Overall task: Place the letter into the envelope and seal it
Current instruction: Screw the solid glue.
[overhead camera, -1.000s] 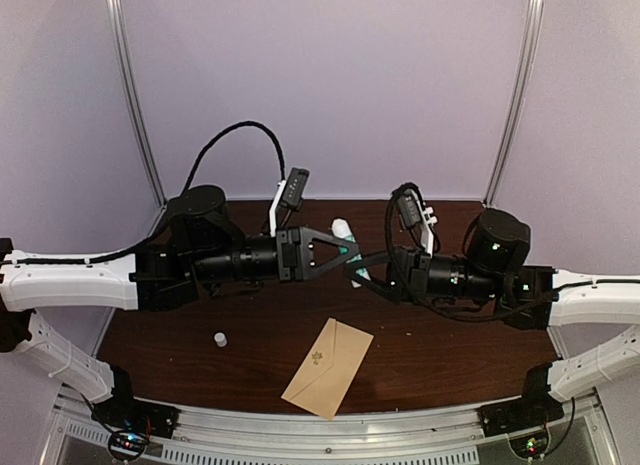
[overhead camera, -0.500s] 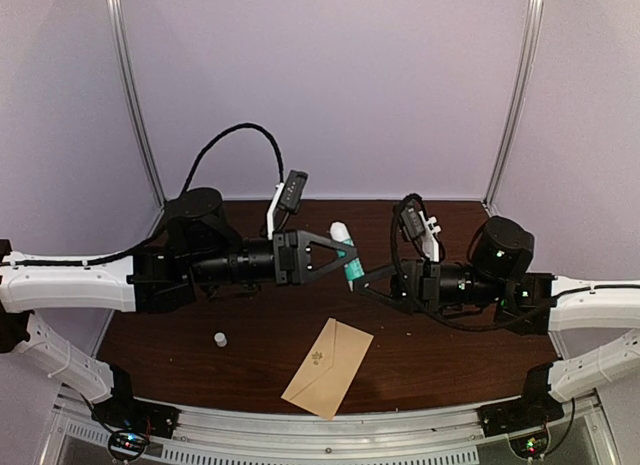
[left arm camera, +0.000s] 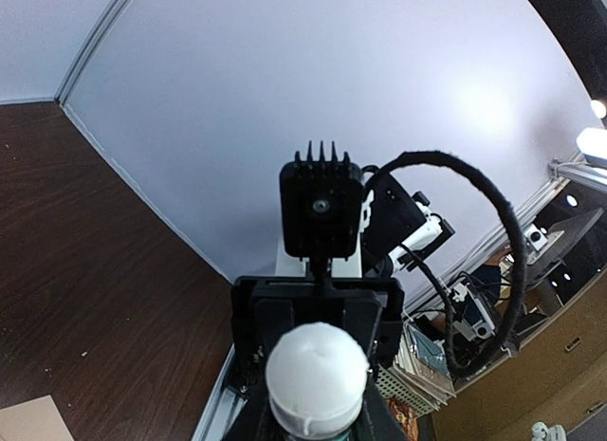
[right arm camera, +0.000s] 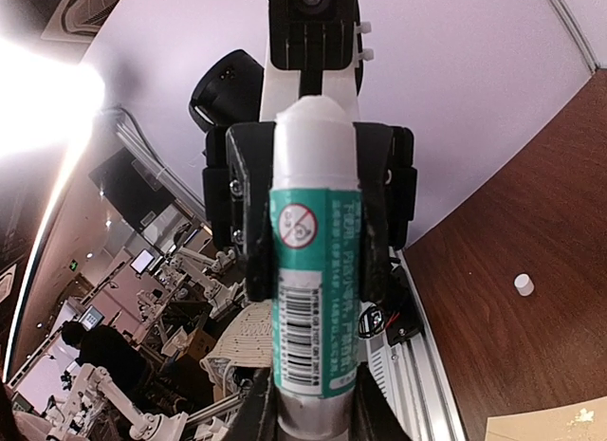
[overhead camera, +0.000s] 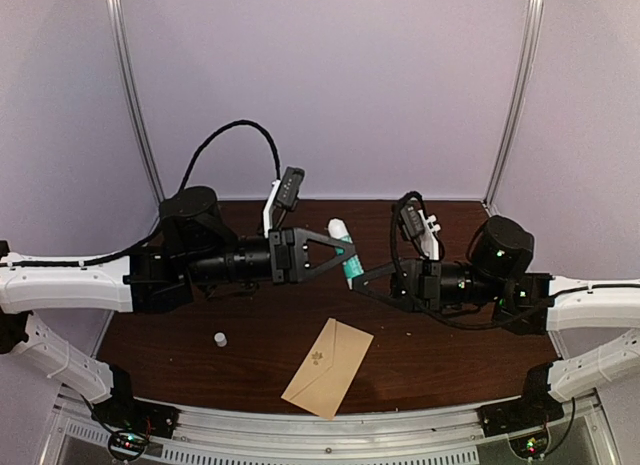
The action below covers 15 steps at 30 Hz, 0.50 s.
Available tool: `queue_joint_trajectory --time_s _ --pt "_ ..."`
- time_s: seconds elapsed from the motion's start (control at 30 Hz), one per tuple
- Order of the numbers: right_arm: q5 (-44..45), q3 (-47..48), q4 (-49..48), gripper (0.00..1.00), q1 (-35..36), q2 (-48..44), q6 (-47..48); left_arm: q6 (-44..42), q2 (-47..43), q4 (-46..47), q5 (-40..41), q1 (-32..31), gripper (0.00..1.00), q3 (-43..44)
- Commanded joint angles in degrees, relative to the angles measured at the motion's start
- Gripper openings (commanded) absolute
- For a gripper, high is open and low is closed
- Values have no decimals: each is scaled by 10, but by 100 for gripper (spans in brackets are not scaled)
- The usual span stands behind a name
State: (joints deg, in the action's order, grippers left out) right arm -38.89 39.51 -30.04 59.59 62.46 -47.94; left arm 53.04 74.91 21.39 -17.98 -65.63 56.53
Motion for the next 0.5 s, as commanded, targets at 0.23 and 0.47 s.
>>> queue_joint_trajectory --time_s 0.23,0.47 --pt "170 105 254 0 3 13 122 -29 -2 -70 103 5 7 5" --pt "363 227 431 0 11 89 188 2 16 -132 199 7 7 22"
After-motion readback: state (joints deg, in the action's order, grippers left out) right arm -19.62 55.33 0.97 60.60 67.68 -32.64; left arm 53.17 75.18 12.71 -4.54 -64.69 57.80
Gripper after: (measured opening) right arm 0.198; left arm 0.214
